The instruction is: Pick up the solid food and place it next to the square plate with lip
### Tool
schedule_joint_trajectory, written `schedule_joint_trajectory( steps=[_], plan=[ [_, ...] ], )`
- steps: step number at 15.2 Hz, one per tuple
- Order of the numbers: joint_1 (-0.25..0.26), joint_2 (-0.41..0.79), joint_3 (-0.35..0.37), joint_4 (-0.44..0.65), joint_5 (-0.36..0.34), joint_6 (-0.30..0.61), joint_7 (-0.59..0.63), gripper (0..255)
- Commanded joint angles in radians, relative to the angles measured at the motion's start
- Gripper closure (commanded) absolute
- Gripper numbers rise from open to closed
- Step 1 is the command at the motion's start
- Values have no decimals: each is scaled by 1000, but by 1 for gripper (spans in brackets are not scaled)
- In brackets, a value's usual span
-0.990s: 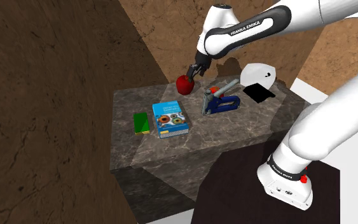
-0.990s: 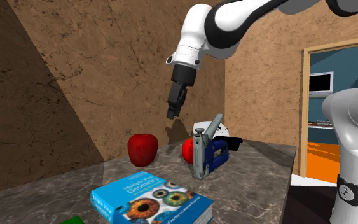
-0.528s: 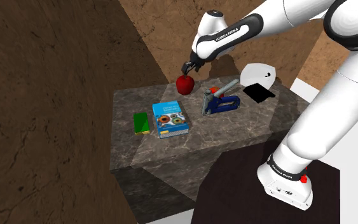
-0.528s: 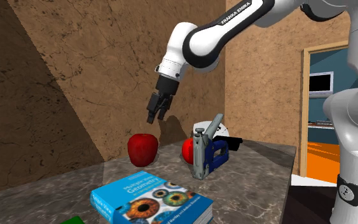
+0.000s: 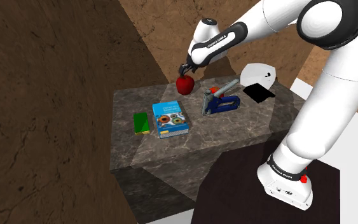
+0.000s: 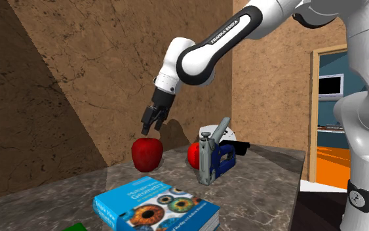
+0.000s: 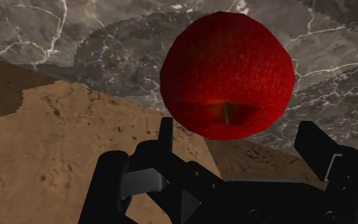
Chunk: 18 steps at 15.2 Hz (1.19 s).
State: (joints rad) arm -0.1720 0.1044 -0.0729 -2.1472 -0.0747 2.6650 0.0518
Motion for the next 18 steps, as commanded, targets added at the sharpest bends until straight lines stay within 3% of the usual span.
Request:
schedule_joint_trajectory(
  steps=[1,9,10,18],
  plan=[
    [-2,26,0,7,3,19,-2,0],
    [-2,33,0,9,3,25,-3,0],
    [-2,33,0,9,3,25,-3,255],
    [-1,37,0,14,2,24,0,255]
  ],
)
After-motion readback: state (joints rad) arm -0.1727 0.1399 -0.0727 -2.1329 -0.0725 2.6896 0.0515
